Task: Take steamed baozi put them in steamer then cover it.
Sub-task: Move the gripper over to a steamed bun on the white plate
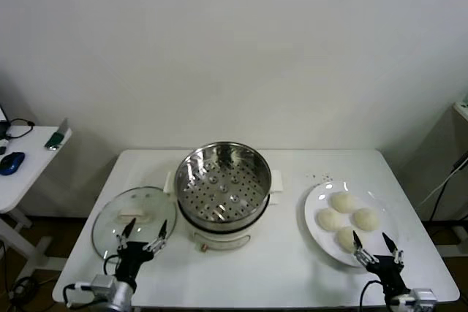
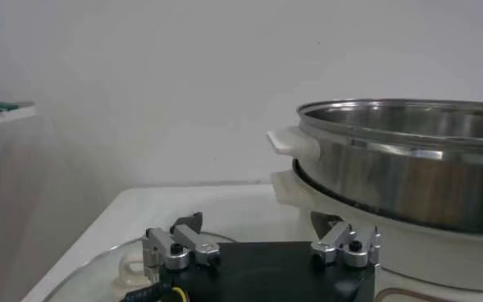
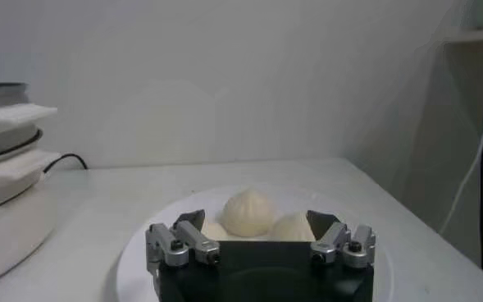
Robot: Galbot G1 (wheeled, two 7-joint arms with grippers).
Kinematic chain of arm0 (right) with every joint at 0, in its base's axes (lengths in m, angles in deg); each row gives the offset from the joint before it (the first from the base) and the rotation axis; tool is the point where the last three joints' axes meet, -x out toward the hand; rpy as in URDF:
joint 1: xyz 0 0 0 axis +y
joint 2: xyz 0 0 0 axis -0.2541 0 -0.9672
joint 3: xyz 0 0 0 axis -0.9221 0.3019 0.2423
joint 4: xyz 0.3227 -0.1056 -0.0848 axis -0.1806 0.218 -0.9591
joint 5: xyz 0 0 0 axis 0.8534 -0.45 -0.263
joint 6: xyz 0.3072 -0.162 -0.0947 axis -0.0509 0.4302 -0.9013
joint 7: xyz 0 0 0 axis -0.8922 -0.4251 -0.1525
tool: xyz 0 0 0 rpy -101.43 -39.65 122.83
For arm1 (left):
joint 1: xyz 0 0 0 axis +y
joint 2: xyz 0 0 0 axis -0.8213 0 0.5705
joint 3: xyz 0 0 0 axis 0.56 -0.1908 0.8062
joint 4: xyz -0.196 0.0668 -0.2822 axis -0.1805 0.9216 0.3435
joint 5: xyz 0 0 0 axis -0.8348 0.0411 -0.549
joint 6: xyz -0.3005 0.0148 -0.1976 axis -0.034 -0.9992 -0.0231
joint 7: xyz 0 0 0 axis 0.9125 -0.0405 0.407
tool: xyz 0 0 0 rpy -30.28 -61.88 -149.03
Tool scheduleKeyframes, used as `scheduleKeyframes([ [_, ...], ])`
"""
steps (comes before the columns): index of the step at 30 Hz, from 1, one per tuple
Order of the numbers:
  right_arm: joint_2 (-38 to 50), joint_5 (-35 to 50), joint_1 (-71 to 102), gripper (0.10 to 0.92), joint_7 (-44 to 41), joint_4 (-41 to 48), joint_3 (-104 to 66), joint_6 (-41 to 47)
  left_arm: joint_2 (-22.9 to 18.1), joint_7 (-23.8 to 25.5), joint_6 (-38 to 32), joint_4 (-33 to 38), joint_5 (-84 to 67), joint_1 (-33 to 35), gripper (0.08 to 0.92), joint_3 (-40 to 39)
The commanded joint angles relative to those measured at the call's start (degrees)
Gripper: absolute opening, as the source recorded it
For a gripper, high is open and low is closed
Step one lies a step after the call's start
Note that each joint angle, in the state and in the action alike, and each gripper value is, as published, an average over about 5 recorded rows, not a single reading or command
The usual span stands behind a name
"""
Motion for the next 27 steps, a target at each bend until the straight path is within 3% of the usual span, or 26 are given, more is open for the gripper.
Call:
scheduleKeyframes([
  [1,5.9,-3.7,-17.3,0.823,-1.3,3.6,2.0,9.7,0.1,0.0,0.0,0.0,-0.1,0.0,0.823,0.0],
  [8,15.8,-4.6,-37.5,0.823,-7.3,12.4,14.3,18.4,0.4,0.0,0.0,0.1,-0.2,-0.2,0.823,-0.2],
  [18,35.8,-14.2,-59.3,0.823,-37.3,20.9,41.0,18.3,0.8,0.1,-0.1,0.1,-0.8,0.0,0.823,0.1],
  [27,42.9,-19.8,-78.1,0.823,-64.4,24.7,62.9,10.1,1.0,0.1,0.1,-0.1,-0.6,-0.2,0.823,-0.5],
])
